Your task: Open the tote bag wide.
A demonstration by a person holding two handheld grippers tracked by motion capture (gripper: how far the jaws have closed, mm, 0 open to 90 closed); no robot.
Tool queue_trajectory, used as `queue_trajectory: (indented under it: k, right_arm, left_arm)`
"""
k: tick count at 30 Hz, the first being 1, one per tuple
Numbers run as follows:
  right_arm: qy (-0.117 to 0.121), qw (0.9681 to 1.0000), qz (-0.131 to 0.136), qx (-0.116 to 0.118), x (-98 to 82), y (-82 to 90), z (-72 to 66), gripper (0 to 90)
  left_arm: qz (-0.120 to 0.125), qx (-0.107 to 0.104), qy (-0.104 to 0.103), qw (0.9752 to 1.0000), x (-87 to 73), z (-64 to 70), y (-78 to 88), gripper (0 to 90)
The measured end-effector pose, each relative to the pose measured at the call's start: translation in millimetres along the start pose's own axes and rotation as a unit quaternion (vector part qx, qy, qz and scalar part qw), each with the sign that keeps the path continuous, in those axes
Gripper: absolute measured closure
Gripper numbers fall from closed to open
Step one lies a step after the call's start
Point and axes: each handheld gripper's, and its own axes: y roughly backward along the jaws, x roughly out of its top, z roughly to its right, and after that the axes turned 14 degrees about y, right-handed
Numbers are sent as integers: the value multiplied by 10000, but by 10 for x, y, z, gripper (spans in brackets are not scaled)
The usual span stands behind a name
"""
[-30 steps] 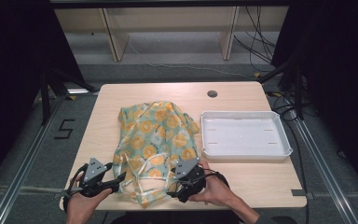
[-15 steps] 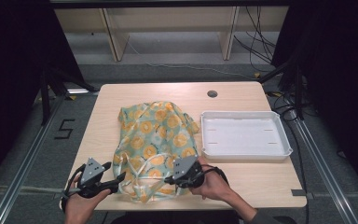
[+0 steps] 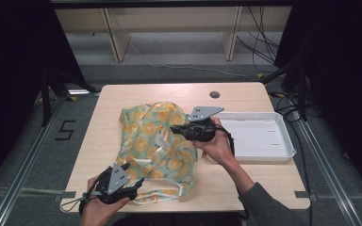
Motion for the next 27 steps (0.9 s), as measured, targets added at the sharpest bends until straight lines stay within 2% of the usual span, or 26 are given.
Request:
queue_trajectory:
  k: [1,2,3,4,5,6,7,8,10,11,12,13,14,15,16,17,19,20,21,22,23,24,25,26,27]
  right_arm:
    - [-125,9999,13,-20,-3,7,19,900]
    - [-70,9999,66,-44,-9,12,63,900]
    - [-344,9994,64,-35,-10,18,59,900]
    - [-271,9996,79,-33,-13,25,92,900]
    - [-409,9991,95,-9,-9,34,96,900]
    - [-340,9993,147,-29,-3,35,109,900]
    - [-297,9994,197,-48,1,26,116,900]
    - [-369,9991,181,-110,8,31,109,900]
    - [-366,9992,120,-52,16,36,127,900]
    - [-356,9992,119,-102,15,34,129,900]
    - [-289,9994,61,-166,5,23,146,900]
    - [-138,9995,-24,-287,-12,16,181,900]
    - [-204,9993,-121,-300,-27,4,188,900]
    - [5,9981,-309,-529,-67,-26,237,900]
    - [84,9969,-457,-630,-96,-45,269,900]
    - [57,9947,-681,-770,-144,-65,305,900]
    - [87,9910,-1017,-870,-260,-126,381,900]
    - [127,9893,-1170,-860,-332,-157,418,899]
    - [146,9881,-1260,-871,-373,-173,431,886]
    - [134,9860,-1468,-782,-431,-197,440,857]
    - [89,9843,-1599,-737,-468,-210,436,836]
    - [158,9829,-1683,-734,-487,-208,440,795]
    - [7,9800,-1829,-785,-495,-207,412,681]
    - [86,9778,-1925,-828,-492,-201,418,620]
    - [31,9746,-2014,-975,-476,-173,392,581]
  left_arm:
    - [10,26,-144,9999,21,16,-66,320]
    - [-78,144,-302,9994,52,38,-141,311]
    - [-111,217,-453,9987,75,38,-194,304]
    - [-111,271,-495,9983,98,49,-304,303]
    - [-164,284,-537,9980,119,47,-360,295]
    - [-109,326,-559,9978,139,42,-446,289]
    - [-139,352,-670,9970,172,23,-538,290]
    - [-184,289,-762,9965,202,0,-599,322]
    - [-289,-36,-763,9967,251,-38,-667,519]
    - [-332,-260,-791,9960,282,-49,-691,616]
    - [-262,-359,-804,9958,309,-52,-695,724]
    - [-288,-466,-889,9945,339,-70,-676,824]
    - [-215,-651,-830,9942,392,-99,-638,858]
    - [-112,-742,-751,9944,428,-120,-612,883]
    - [8,-795,-574,9952,482,-153,-572,892]
    - [118,-884,-467,9949,549,-210,-528,895]
    - [343,-1127,79,9930,690,-345,-452,896]
    - [412,-1156,116,9924,741,-411,-431,896]
    - [419,-1261,352,9905,802,-502,-422,896]
    - [353,-1296,500,9897,840,-570,-431,895]
    - [383,-1246,560,9899,861,-619,-444,895]
    - [387,-1111,649,9909,886,-687,-478,895]
    - [337,-1140,728,9902,896,-723,-512,895]
    - [261,-1123,792,9902,904,-766,-554,894]
    - [226,-1069,852,9904,908,-801,-597,895]
